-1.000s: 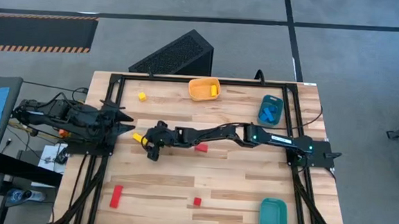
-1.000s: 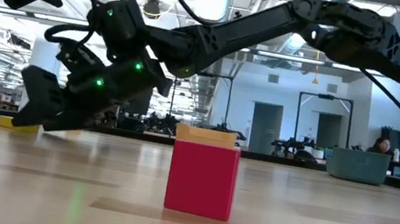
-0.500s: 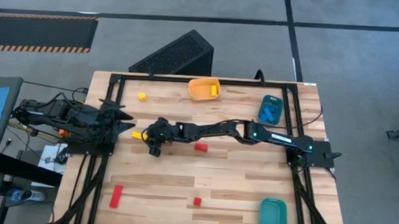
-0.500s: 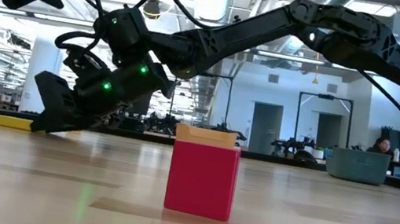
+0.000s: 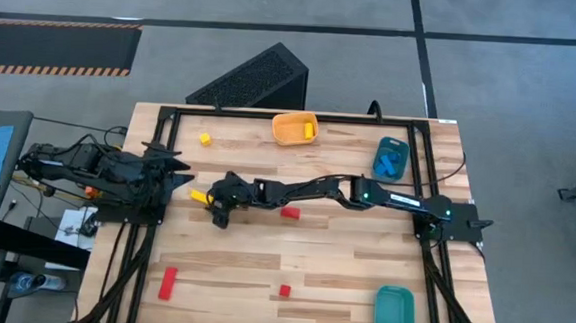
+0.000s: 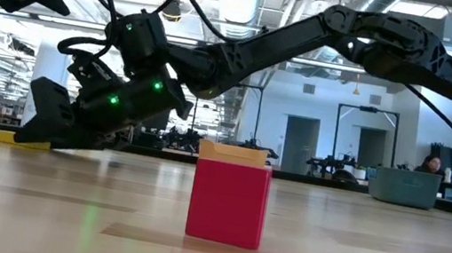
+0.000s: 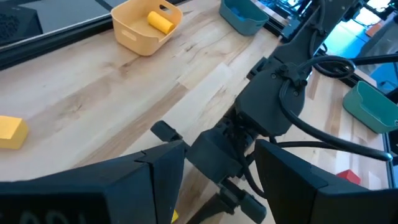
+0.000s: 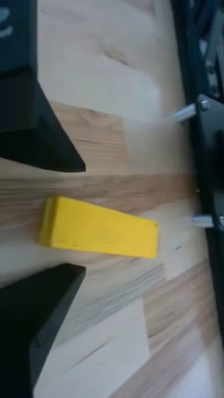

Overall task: Sort & place blocks by color
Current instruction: Put the bottom yellow block into the yellow bin

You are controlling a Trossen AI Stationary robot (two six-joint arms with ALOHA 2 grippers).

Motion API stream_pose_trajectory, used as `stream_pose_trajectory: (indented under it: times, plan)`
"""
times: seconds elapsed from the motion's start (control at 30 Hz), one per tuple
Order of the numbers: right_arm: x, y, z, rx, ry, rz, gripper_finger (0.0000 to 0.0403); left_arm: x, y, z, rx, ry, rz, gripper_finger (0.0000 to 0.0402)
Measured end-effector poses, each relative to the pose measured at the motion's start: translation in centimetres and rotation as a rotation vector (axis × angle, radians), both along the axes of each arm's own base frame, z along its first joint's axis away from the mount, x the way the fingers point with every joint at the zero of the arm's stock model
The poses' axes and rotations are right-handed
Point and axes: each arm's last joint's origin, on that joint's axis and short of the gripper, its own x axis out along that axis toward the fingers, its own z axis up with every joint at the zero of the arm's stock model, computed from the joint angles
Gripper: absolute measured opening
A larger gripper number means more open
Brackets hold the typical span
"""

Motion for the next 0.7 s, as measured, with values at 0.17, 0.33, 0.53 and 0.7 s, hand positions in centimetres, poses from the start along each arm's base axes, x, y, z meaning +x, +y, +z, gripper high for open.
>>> stream_pose_trajectory:
  times: [0.17, 0.33, 0.53, 0.7]
  plan:
    - [0.0, 0.0, -0.9, -0.013, 0.007, -0.027, 0.0262, 0.0, 0.1, 0.0, 0.012, -0.001, 0.013, 0.0182]
    - [-0.2, -0.2, -1.4, -0.059, 0.056, -0.046, 0.0171, 0.0, 0.1, 0.0, 0.014, 0.0, 0.014, 0.0182]
    - [-0.7, -0.1, 0.6, -0.055, 0.126, -0.038, 0.0096, 0.0, 0.1, 0.0, 0.03, 0.01, 0.005, 0.0182]
    - [-1.8, -0.1, 5.2, -0.053, 0.193, -0.074, 0.0096, 0.0, 0.1, 0.0, 0.058, 0.02, -0.015, 0.0182]
